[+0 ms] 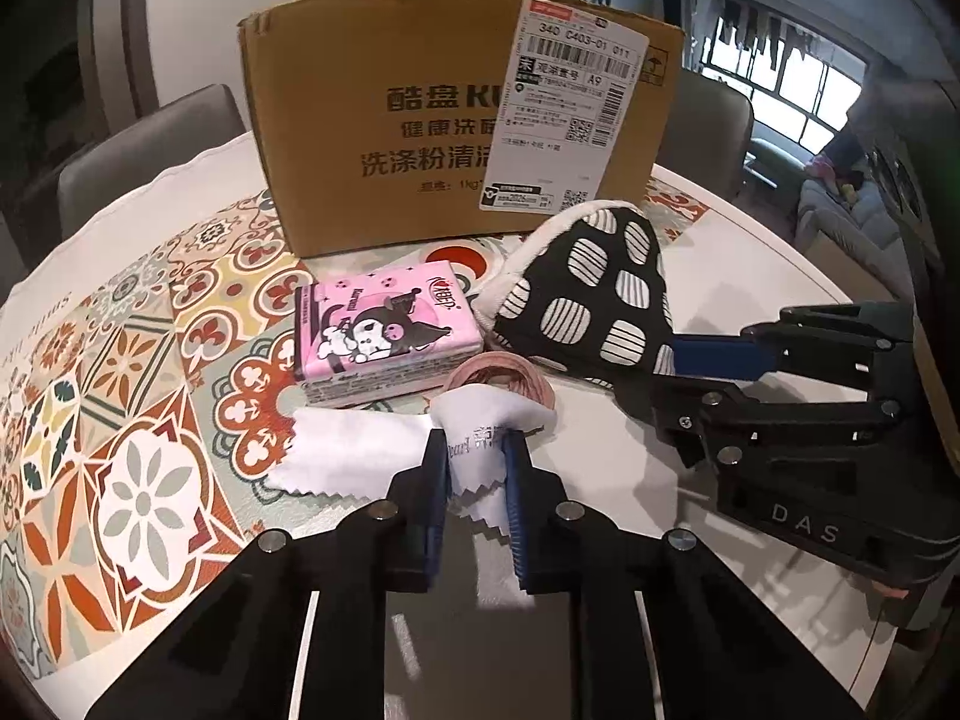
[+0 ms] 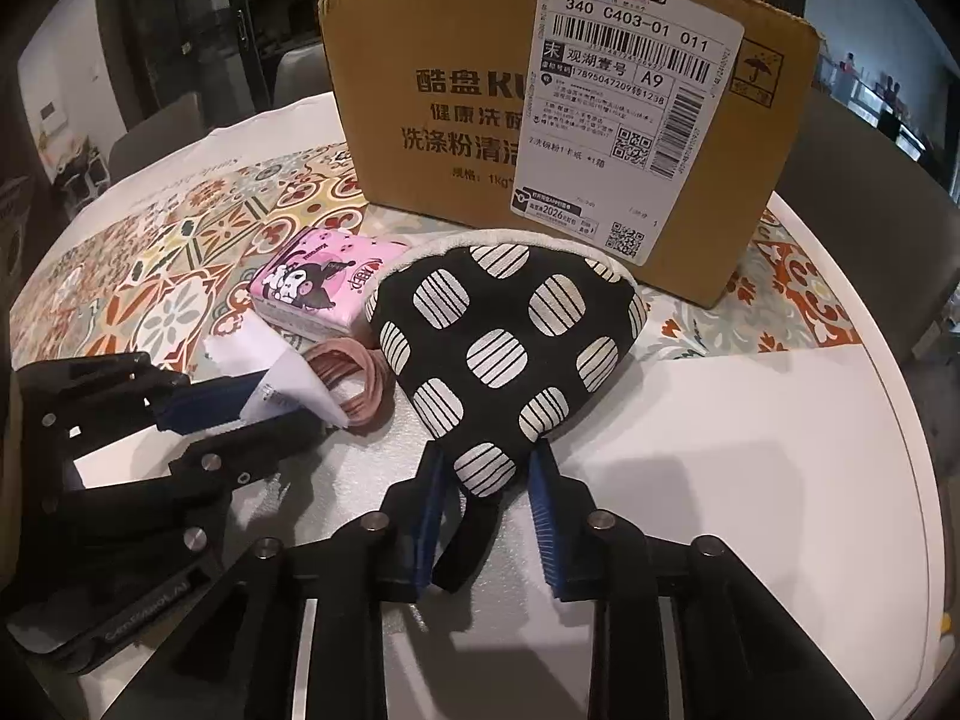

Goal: Organize soft objects
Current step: 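Grasp the black polka-dot mask with the right tool while the left tool grasps the white zigzag cloth, then lift and carry the mask and white cloth over the box with both tools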

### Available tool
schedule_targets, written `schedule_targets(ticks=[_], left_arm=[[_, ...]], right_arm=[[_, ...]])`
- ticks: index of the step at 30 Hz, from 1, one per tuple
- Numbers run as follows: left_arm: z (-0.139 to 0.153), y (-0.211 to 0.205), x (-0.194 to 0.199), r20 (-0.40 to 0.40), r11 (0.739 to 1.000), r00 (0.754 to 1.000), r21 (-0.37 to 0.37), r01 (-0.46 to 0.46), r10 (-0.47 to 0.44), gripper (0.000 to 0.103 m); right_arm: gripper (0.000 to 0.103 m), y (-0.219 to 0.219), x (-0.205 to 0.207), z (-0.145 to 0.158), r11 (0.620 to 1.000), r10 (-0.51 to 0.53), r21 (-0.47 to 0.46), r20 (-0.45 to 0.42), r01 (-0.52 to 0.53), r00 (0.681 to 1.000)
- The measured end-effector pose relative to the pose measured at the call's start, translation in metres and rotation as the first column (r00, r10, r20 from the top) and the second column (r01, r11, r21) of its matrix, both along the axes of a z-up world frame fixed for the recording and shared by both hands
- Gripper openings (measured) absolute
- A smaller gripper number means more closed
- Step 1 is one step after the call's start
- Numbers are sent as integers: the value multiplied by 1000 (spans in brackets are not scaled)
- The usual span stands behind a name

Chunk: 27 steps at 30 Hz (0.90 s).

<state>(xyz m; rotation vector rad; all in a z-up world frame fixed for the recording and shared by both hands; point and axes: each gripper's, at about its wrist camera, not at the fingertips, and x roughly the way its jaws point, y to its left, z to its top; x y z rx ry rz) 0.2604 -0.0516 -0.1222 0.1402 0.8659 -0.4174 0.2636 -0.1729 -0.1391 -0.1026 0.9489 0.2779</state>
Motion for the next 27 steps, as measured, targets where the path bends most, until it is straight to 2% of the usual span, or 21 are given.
schedule_targets(ticks=[13, 24, 26, 27], left_arm=[[30, 7, -25, 57, 999, 998, -29, -17, 19, 18], [29, 13, -30, 3, 997, 1000, -71, -19, 19, 19], [25, 11, -31, -20, 997, 1000, -80, -3, 2, 26], [23, 11, -31, -26, 997, 1000, -79, -5, 3, 26]], right_arm=[[24, -5, -17, 14, 998, -60, 38, 24, 60, 998], [24, 1, -31, 30, 997, -58, 51, 66, 55, 996], [24, 1, -31, 31, 997, -58, 52, 64, 55, 996], [24, 1, -32, 31, 997, -59, 54, 63, 55, 996]])
